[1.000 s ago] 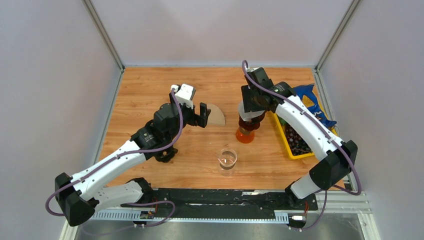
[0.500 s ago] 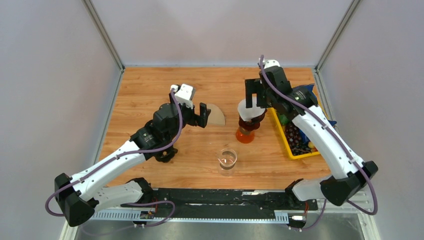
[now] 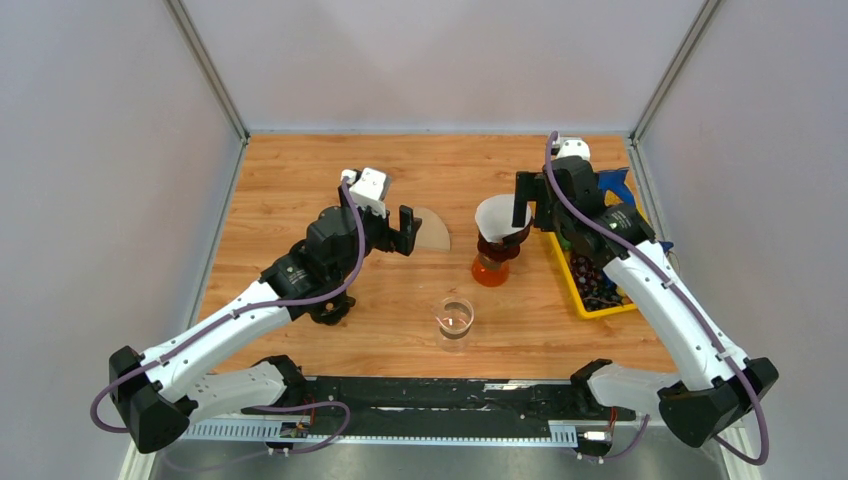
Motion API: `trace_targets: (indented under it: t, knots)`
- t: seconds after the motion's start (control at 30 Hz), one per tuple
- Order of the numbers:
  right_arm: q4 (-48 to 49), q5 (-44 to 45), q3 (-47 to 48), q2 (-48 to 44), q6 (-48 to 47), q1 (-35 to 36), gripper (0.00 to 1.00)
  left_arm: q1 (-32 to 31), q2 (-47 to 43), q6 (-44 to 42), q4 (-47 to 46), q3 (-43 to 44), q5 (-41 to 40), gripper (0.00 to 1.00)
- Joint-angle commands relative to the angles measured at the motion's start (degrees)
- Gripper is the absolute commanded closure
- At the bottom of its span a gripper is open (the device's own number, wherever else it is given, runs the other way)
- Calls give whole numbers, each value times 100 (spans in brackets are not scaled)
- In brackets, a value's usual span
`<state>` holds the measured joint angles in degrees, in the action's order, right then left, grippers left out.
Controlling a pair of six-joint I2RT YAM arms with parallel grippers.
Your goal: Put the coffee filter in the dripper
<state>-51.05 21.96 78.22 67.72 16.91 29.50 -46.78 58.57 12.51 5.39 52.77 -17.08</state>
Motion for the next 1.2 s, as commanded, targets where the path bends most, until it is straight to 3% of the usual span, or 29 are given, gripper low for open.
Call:
trace_targets:
  t: [0.0, 0.77, 1.03, 1.17]
  knots:
    - [114, -138, -252, -110, 185, -158, 0, 11, 21, 13, -29, 119, -40, 0]
    - [-292, -214, -373, -93, 185, -373, 0, 12, 128, 30, 37, 184, -112, 0]
    - [-185, -239, 332, -136, 45, -368, 0, 14, 85, 92, 91, 202, -195, 0]
    - [240, -271, 310, -427, -21, -367, 0, 12, 15, 313, 373, 234, -734, 0]
